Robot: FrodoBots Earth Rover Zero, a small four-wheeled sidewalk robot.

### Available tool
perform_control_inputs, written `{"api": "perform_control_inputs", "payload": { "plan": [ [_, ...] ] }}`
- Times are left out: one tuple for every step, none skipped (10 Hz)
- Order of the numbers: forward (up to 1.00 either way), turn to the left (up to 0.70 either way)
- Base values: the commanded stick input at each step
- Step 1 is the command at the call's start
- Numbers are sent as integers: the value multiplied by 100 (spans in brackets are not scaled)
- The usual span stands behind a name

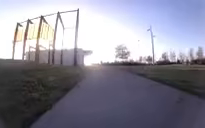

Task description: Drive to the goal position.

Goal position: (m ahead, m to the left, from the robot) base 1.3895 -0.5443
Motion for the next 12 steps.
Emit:
{"api": "perform_control_inputs", "payload": {
  "plan": [
    [50, 0],
    [50, 0],
    [50, 0],
    [50, 0],
    [50, 0],
    [50, 0],
    [50, 0],
    [50, 0],
    [50, 0],
    [50, 0],
    [50, 0],
    [53, 0]
  ]
}}
